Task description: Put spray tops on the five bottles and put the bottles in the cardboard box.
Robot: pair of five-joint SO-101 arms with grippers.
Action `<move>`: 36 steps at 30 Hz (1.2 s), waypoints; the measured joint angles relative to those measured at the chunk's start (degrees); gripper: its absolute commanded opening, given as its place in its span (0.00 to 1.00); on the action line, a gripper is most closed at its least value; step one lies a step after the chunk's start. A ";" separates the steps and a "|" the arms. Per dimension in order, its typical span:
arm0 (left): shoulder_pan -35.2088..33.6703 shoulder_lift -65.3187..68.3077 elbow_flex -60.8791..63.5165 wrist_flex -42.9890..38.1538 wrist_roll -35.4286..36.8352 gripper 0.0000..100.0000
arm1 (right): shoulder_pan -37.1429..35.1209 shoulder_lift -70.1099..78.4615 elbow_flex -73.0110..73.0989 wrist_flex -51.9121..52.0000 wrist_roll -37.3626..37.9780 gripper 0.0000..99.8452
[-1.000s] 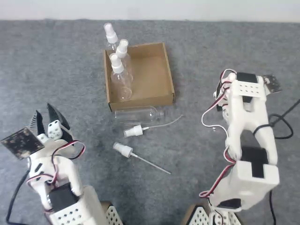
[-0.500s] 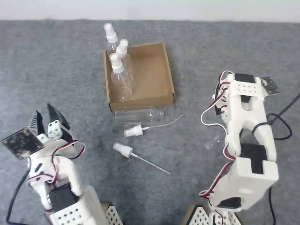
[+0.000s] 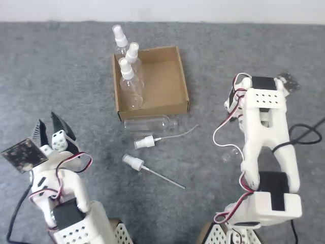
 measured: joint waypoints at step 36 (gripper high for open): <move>0.00 0.00 0.00 0.00 0.00 0.11 | 0.18 0.00 -0.09 15.38 89.41 0.36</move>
